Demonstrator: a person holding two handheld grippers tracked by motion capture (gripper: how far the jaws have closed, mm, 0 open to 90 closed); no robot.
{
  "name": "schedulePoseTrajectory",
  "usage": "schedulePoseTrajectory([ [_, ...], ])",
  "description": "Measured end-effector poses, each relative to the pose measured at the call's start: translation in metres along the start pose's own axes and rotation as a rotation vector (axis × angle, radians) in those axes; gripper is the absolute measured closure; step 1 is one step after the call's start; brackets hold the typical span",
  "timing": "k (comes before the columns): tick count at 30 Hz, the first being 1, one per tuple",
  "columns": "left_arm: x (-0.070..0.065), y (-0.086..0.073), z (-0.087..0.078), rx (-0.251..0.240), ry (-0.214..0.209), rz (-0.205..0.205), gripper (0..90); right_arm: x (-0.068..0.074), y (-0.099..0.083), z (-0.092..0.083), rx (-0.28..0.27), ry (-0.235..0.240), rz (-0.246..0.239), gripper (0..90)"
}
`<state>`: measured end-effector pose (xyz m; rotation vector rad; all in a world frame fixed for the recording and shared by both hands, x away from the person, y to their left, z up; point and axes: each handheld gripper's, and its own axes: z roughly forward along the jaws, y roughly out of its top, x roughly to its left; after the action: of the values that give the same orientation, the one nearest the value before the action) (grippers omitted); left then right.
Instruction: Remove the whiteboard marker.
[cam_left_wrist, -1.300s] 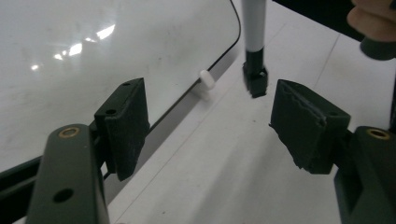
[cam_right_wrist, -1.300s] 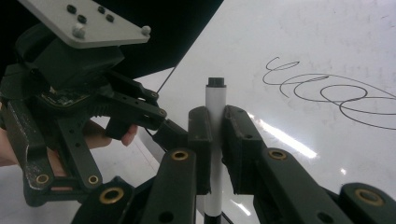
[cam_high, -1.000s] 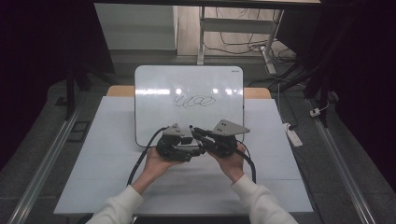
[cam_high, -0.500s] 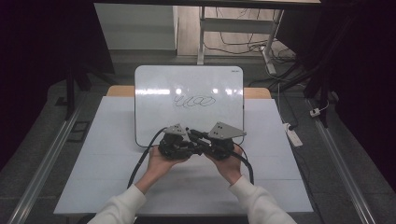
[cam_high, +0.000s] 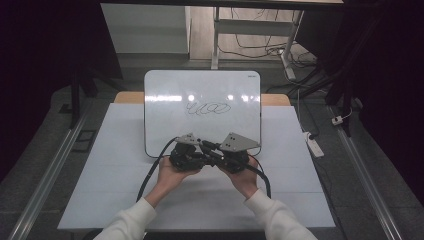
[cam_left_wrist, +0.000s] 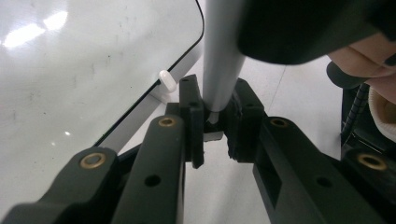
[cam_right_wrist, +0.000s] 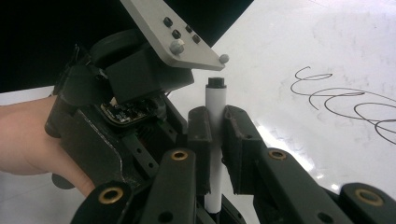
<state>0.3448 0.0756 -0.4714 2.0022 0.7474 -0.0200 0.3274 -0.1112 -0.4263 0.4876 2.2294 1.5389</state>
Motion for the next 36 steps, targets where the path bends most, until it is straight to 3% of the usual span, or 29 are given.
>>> schedulePoseTrajectory([
  [6, -0.001, 0.0, -0.002, -0.012, 0.016, 0.011, 77.3, -0.003, 0.001, -0.002, -0.008, 0.012, 0.007, 78.5],
  [7, 0.0, 0.0, -0.003, -0.016, 0.02, 0.013, 77.3, -0.006, 0.001, -0.004, -0.035, 0.031, 0.042, 69.1],
  [10, 0.001, -0.001, -0.007, -0.029, 0.034, 0.021, 77.4, -0.01, 0.002, -0.009, -0.057, 0.032, 0.059, 65.3],
  [12, 0.002, -0.001, -0.013, -0.056, 0.045, 0.023, 77.4, -0.018, 0.001, -0.02, -0.068, 0.018, 0.081, 59.9],
  [16, 0.006, -0.002, -0.021, -0.086, 0.041, 0.028, 77.4, -0.029, -0.008, -0.035, -0.056, -0.017, 0.112, 57.4],
  [17, 0.007, -0.002, -0.023, -0.094, 0.039, 0.029, 77.5, -0.036, -0.018, -0.047, -0.028, -0.049, 0.122, 56.9],
  [19, 0.01, -0.003, -0.029, -0.112, 0.037, 0.033, 77.4, -0.041, -0.025, -0.053, -0.014, -0.063, 0.123, 56.8],
  [20, 0.013, -0.004, -0.034, -0.127, 0.046, 0.037, 77.5, -0.047, -0.039, -0.067, 0.011, -0.088, 0.145, 56.6],
  [25, 0.018, -0.007, -0.046, -0.166, 0.069, 0.048, 77.5, -0.058, -0.081, -0.105, 0.103, -0.164, 0.181, 56.4],
  [26, 0.02, -0.007, -0.048, -0.175, 0.073, 0.049, 77.5, -0.058, -0.081, -0.105, 0.103, -0.164, 0.181, 56.4],
  [28, 0.023, -0.008, -0.053, -0.197, 0.082, 0.049, 77.5, -0.062, -0.104, -0.127, 0.141, -0.2, 0.233, 56.0],
  [32, 0.03, -0.01, -0.06, -0.234, 0.103, 0.054, 77.5, -0.067, -0.121, -0.149, 0.194, -0.248, 0.235, 53.1],
  [36, 0.035, -0.01, -0.063, -0.27, 0.131, 0.055, 77.5, -0.071, -0.131, -0.156, 0.221, -0.266, 0.239, 50.0],
])
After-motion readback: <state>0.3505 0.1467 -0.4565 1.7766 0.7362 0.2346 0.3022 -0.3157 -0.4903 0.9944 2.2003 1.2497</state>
